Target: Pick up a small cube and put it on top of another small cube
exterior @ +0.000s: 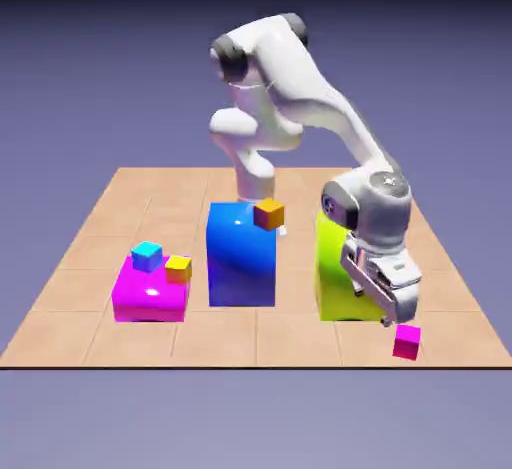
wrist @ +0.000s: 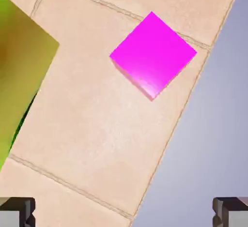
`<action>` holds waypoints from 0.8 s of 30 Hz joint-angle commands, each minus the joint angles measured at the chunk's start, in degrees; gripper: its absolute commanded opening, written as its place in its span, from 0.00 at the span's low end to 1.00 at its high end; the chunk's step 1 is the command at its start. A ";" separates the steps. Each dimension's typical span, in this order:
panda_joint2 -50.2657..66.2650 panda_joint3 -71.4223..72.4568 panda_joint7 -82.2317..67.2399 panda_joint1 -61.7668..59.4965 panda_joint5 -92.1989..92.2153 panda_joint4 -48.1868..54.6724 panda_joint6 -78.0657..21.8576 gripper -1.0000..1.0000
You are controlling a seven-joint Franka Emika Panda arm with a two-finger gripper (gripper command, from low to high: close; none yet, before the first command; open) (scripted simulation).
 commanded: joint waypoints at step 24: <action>19.38 12.70 -35.50 -9.29 -4.91 14.65 -16.57 0.00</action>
